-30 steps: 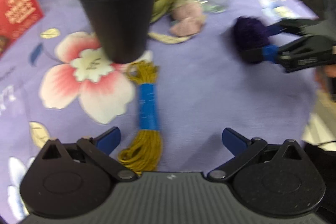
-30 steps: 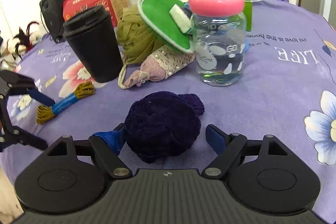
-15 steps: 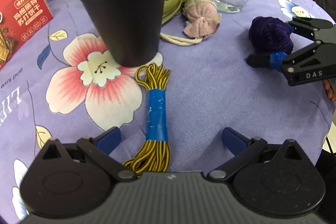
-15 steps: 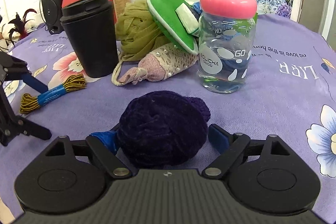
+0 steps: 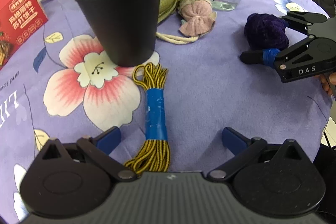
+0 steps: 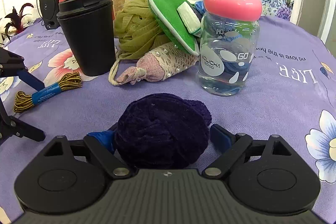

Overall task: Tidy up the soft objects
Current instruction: 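Grasp the dark purple yarn ball with the right tool and lift it, then grasp the yellow-black rope bundle with the left tool while the right tool holds the yarn, then carry the rope and yarn ball into the green box and open both tools, then withdraw both tools from the green box back over the table, then move the right tool toward the blue cloth beside the pink-lidded jar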

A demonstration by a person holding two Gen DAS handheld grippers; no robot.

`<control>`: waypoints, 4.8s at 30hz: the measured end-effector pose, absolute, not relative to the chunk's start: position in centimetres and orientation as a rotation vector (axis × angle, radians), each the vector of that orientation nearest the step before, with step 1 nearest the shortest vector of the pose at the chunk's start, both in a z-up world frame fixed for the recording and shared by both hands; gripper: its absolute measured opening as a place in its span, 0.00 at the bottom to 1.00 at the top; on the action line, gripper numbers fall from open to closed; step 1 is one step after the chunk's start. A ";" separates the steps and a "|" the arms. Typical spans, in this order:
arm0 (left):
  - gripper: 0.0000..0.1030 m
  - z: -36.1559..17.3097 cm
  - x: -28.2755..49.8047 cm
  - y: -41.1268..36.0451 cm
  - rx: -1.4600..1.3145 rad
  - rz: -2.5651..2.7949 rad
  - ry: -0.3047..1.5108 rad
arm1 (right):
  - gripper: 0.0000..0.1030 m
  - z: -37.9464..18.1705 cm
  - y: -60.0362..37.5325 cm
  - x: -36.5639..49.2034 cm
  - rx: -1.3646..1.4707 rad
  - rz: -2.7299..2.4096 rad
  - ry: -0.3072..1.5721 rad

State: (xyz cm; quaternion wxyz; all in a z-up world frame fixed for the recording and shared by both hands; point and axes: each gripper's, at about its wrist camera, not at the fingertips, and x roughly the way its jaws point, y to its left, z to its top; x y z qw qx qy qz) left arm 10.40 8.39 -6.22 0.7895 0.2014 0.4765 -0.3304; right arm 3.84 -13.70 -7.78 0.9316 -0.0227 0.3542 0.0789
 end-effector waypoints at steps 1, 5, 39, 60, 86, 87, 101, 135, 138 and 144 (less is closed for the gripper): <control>0.98 -6.2 10.3 8.3 0.433 -0.700 1.035 | 0.74 -7.7 -13.7 3.9 -0.043 0.161 0.726; 0.72 -5.5 9.8 8.0 0.405 -0.687 1.051 | 0.68 -7.7 -13.8 3.4 -0.033 0.155 0.705; 0.12 12.5 27.7 3.1 0.092 -0.546 0.858 | 0.51 8.1 -21.2 17.8 -0.031 0.277 0.448; 0.75 8.3 36.7 -1.7 0.101 -0.466 0.881 | 0.60 4.7 -21.5 30.5 -0.031 0.207 0.558; 0.97 11.3 11.4 2.3 0.124 -0.286 0.678 | 0.65 5.8 -21.7 7.9 -0.023 0.194 0.522; 0.97 10.8 11.0 2.6 0.117 -0.282 0.687 | 0.65 5.4 -21.6 7.5 -0.012 0.199 0.524; 0.97 3.0 6.8 7.3 -0.023 -0.156 0.859 | 0.66 2.1 -18.7 3.8 -0.021 0.184 0.489; 0.97 3.5 8.3 8.6 -0.048 -0.162 0.846 | 0.68 2.3 -20.1 20.8 -0.435 0.080 0.929; 0.97 3.7 8.0 8.4 -0.042 -0.165 0.840 | 0.68 1.8 -24.5 20.1 -0.347 -0.031 0.937; 0.97 3.8 7.7 7.6 -0.012 -0.179 0.834 | 0.68 0.4 -30.1 16.9 -0.288 -0.157 0.967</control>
